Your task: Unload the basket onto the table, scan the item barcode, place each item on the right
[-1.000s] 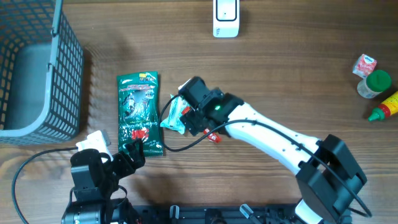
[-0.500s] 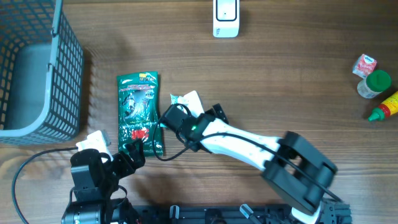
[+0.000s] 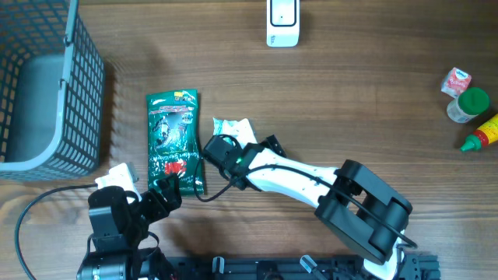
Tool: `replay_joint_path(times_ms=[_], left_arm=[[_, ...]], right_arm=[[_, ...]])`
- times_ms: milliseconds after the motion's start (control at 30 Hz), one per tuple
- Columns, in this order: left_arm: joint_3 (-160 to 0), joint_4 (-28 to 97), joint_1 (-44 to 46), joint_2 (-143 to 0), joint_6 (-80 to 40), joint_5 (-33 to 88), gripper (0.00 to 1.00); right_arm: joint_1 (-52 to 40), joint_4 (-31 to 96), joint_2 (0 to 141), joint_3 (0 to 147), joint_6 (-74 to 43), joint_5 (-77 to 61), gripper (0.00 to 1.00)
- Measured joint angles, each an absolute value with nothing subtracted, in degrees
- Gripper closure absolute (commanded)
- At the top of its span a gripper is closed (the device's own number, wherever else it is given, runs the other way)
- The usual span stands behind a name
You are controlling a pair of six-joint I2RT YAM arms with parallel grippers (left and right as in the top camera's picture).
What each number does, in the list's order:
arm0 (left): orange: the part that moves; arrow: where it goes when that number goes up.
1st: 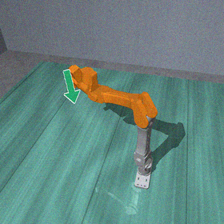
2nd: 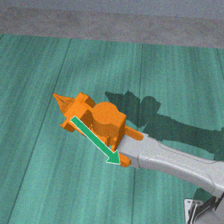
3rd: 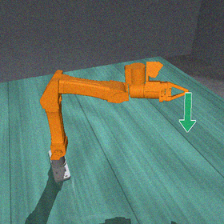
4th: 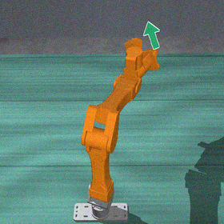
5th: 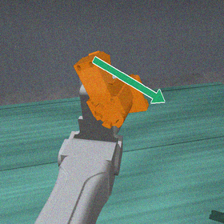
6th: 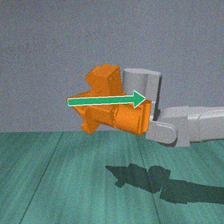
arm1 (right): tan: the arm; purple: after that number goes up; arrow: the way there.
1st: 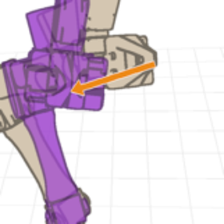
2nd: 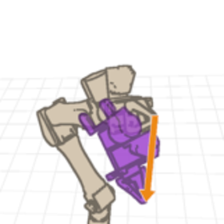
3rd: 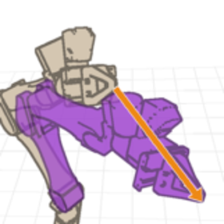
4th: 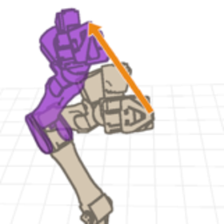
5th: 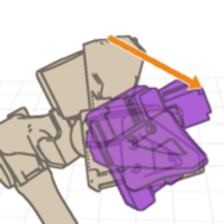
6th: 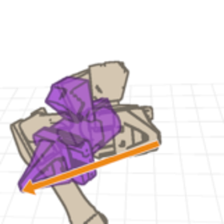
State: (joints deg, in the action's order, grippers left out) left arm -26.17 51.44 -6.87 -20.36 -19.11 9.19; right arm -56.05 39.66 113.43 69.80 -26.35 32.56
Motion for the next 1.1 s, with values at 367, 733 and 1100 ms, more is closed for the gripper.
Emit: replay_joint_path(times_ms=[367,733,1100], left_arm=[[-26.17,51.44,-6.87,-20.36,-19.11,9.19,0.0],[-26.17,51.44,-6.87,-20.36,-19.11,9.19,0.0],[-26.17,51.44,-6.87,-20.36,-19.14,9.19,0.0]], right_arm=[[-55.96,44.18,113.43,70.54,-25.15,23.09,0.55],[-53.25,50.76,114.1,72.12,-21.45,13.3,0.48],[-50.0,52.23,113.23,69.91,-9.21,-6.22,0.45]])
